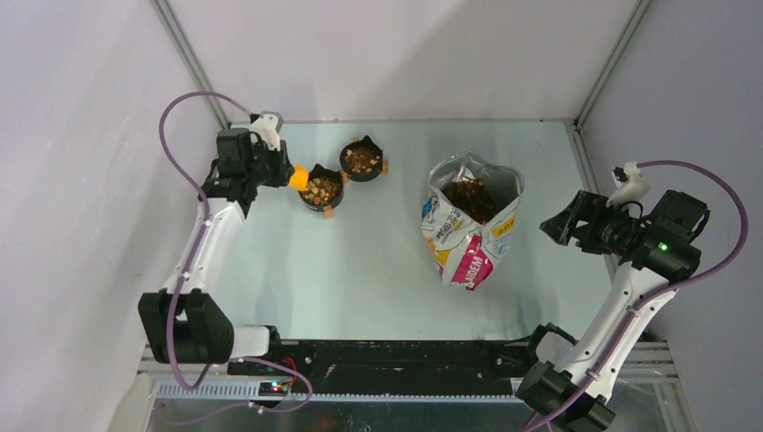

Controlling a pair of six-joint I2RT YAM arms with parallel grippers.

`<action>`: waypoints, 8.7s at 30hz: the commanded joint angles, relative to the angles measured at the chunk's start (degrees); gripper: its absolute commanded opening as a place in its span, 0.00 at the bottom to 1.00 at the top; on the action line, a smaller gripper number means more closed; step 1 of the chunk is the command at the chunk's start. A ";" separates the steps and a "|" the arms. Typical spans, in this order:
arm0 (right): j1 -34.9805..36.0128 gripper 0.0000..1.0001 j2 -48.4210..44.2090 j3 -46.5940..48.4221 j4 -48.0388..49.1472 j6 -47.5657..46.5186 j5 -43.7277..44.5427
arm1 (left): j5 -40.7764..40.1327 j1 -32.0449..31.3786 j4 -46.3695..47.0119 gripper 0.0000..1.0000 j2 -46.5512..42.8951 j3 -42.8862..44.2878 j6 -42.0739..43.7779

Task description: Serve the pet food

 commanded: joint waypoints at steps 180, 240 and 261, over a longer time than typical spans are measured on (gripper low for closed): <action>41.23 0.79 1.62 18.16 3.90 7.05 20.07 | 17.20 -50.37 -23.63 0.65 36.20 60.82 19.56; 31.94 0.74 25.48 19.12 -2.44 -48.88 -10.86 | 20.00 -24.49 -9.98 0.76 -3.28 13.60 20.00; 39.68 0.45 34.58 14.75 13.73 -34.72 -11.05 | 31.76 -25.05 -5.22 0.67 11.37 19.51 15.23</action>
